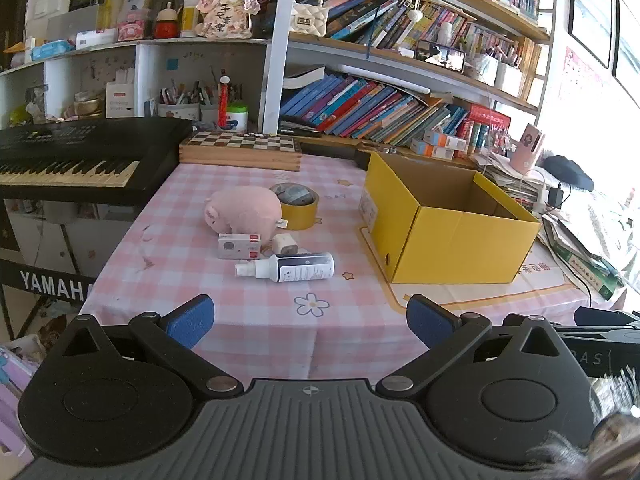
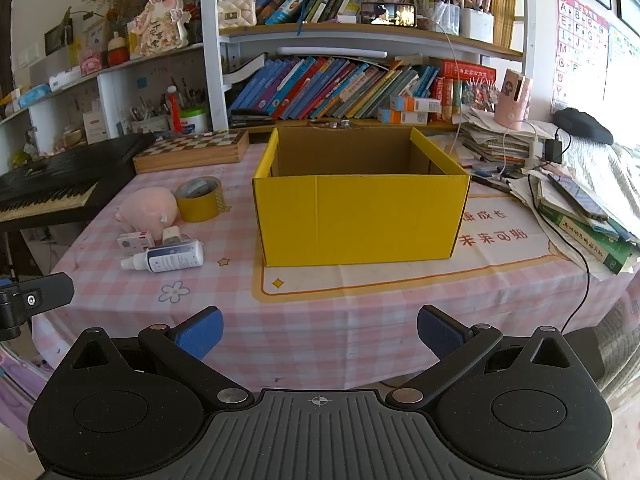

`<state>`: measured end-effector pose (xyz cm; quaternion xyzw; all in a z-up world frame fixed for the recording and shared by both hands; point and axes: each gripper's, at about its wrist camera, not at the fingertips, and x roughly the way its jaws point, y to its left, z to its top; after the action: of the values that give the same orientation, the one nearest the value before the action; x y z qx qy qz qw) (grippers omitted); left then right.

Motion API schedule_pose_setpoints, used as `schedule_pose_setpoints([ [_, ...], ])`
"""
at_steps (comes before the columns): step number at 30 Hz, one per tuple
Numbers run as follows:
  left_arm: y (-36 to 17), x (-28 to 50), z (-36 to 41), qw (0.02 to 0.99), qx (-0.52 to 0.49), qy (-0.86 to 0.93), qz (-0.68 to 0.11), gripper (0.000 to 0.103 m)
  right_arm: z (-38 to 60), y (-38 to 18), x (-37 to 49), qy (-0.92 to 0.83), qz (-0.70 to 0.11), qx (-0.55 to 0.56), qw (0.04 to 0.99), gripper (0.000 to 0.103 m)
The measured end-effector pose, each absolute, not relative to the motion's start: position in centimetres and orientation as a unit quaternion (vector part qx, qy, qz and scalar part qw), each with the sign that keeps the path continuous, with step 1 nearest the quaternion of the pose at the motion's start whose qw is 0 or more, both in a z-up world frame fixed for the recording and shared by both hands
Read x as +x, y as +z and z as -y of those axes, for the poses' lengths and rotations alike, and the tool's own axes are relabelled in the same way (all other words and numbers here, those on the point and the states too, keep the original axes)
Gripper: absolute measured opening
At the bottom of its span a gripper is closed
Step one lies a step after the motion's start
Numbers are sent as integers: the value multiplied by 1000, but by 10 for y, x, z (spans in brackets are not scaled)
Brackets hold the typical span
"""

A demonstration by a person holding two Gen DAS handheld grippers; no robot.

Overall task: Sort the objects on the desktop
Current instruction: 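Move both tools toward the small items beside the pink pig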

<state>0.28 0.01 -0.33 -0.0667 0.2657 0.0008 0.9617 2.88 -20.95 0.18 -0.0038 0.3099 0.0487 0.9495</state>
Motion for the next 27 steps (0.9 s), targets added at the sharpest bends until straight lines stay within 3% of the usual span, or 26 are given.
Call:
schedule_pose_setpoints([
  [27, -3, 5, 1, 963, -67, -2, -262, 103, 208, -1, 35, 51, -319, -3, 947, 103],
])
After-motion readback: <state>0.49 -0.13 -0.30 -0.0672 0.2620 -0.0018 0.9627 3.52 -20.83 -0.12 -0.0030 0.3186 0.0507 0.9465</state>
